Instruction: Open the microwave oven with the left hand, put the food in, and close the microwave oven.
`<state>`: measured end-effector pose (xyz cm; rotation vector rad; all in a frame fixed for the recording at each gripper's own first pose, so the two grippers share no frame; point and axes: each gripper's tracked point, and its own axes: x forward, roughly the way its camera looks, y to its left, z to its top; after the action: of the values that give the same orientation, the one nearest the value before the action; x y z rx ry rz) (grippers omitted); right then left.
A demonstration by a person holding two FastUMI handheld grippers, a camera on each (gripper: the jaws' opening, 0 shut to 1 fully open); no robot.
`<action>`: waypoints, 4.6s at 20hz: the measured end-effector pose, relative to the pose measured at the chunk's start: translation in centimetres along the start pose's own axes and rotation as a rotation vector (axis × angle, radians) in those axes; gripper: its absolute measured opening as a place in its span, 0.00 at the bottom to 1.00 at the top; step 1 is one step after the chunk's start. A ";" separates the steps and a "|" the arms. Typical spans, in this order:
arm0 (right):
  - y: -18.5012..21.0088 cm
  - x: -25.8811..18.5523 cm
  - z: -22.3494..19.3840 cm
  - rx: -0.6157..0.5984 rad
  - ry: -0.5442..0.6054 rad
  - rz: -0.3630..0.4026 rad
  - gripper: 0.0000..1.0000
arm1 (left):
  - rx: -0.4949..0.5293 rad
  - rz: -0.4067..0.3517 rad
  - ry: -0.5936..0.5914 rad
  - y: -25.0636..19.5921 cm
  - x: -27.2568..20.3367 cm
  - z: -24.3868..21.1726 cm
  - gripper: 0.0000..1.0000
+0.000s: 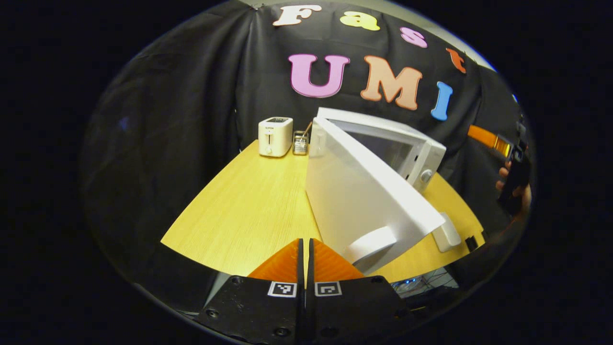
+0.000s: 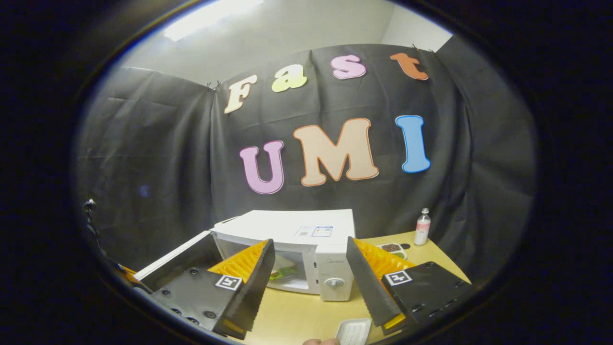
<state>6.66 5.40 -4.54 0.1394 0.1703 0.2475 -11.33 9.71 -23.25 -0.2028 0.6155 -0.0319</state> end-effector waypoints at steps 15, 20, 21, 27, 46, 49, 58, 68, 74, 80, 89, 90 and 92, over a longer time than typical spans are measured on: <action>-6.8 -2.5 1.0 0.015 -0.036 -0.107 0.82 | 0.151 -0.107 0.067 -7.1 3.4 0.1 0.00; -9.2 -4.3 0.7 0.028 -0.045 -0.168 0.92 | 0.232 -0.191 0.080 -11.2 5.1 0.7 0.00; -9.6 -4.7 0.4 0.030 -0.041 -0.179 0.92 | 0.245 -0.211 0.080 -12.0 5.5 0.8 0.00; -12.0 -7.2 -0.7 0.055 -0.027 -0.264 0.92 | 0.334 -0.332 0.104 -17.0 7.8 1.4 0.00; -16.7 -12.2 -0.4 0.069 -0.061 -0.409 0.92 | 0.477 -0.463 0.088 -23.8 14.7 7.1 0.00; -16.5 -12.0 0.1 0.059 -0.064 -0.391 0.82 | 0.480 -0.453 0.074 -24.0 15.6 8.4 0.00; -16.0 -11.4 -0.3 0.050 -0.044 -0.365 0.92 | 0.506 -0.302 0.008 -23.4 19.0 12.0 0.00; -16.3 -10.7 -0.7 0.061 -0.030 -0.373 0.82 | 0.453 -0.325 0.003 -26.0 22.1 13.1 0.00; -16.3 -10.2 -0.3 0.061 -0.026 -0.363 0.92 | 0.336 -0.300 0.003 -25.7 23.1 13.0 0.00; -15.1 -9.8 -1.4 0.063 -0.002 -0.334 0.92 | 0.321 -0.243 -0.078 -23.7 19.9 15.0 0.00; -12.7 -7.6 -2.1 0.053 0.026 -0.264 0.82 | 0.167 -0.253 -0.328 -21.4 6.7 20.7 0.00; -12.4 -7.4 -1.9 0.054 0.025 -0.254 0.82 | 0.169 -0.242 -0.370 -21.1 5.5 22.0 0.00; -11.9 -6.9 -1.9 0.051 0.026 -0.237 0.82 | 0.192 -0.204 -0.450 -20.5 3.2 24.2 0.00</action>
<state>2.44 -7.54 -7.25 0.1652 0.2174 0.0091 5.86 -6.27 -1.71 -0.0805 0.1393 -0.2351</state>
